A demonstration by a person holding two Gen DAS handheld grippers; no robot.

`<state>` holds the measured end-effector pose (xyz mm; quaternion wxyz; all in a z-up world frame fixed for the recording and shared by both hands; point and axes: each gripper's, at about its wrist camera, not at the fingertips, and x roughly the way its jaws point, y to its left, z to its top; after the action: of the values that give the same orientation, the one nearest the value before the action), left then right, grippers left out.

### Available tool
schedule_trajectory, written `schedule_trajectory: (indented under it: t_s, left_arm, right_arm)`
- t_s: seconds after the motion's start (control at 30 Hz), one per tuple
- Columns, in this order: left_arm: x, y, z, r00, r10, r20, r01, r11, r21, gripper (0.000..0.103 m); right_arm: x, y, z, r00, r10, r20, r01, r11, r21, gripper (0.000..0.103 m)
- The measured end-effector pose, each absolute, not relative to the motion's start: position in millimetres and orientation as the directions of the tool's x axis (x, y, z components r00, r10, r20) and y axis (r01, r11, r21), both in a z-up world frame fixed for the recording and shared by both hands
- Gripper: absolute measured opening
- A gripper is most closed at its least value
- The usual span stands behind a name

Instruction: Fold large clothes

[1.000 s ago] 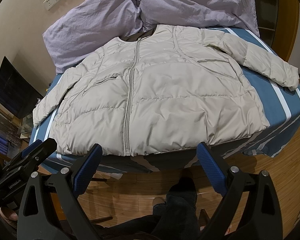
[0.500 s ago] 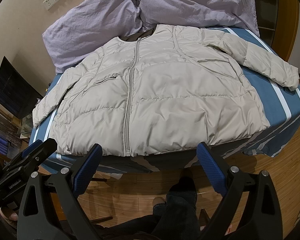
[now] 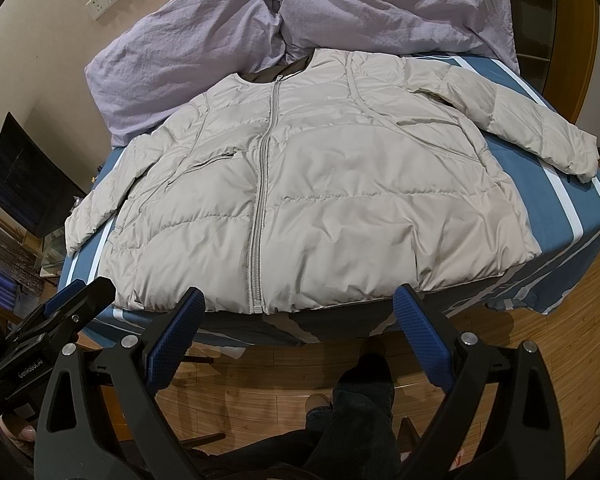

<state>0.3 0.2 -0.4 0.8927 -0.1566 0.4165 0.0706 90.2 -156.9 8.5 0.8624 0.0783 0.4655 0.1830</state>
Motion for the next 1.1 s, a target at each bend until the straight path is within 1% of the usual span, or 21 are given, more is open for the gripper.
schedule_trajectory:
  t_s: [0.5, 0.73, 0.87, 1.1]
  left_arm:
    - [1, 0, -2, 0.64, -0.006, -0.768, -0.259, 0.94, -0.223, 0.101]
    - [23, 15, -15, 0.62, 0.02, -0.785, -0.295, 0.932, -0.209, 0.101]
    - [38, 22, -21, 0.594, 0.069, -0.801, -0.326, 0.932, -0.161, 0.101]
    - [72, 32, -27, 0.562, 0.112, -0.82, -0.36, 0.925, -0.121, 0.101]
  right_arm:
    - [97, -155, 8, 0.501, 0.394, -0.771, -0.242, 0.919, 0.312, 0.097]
    - [131, -170, 11, 0.541, 0.368, -0.756, -0.214, 0.93, 0.299, 0.097]
    - [169, -203, 7, 0.554, 0.331, -0.764, -0.119, 0.94, 0.321, 0.097]
    - [234, -278, -5, 0.566, 0.241, -0.788, 0.081, 0.935, 0.344, 0.097]
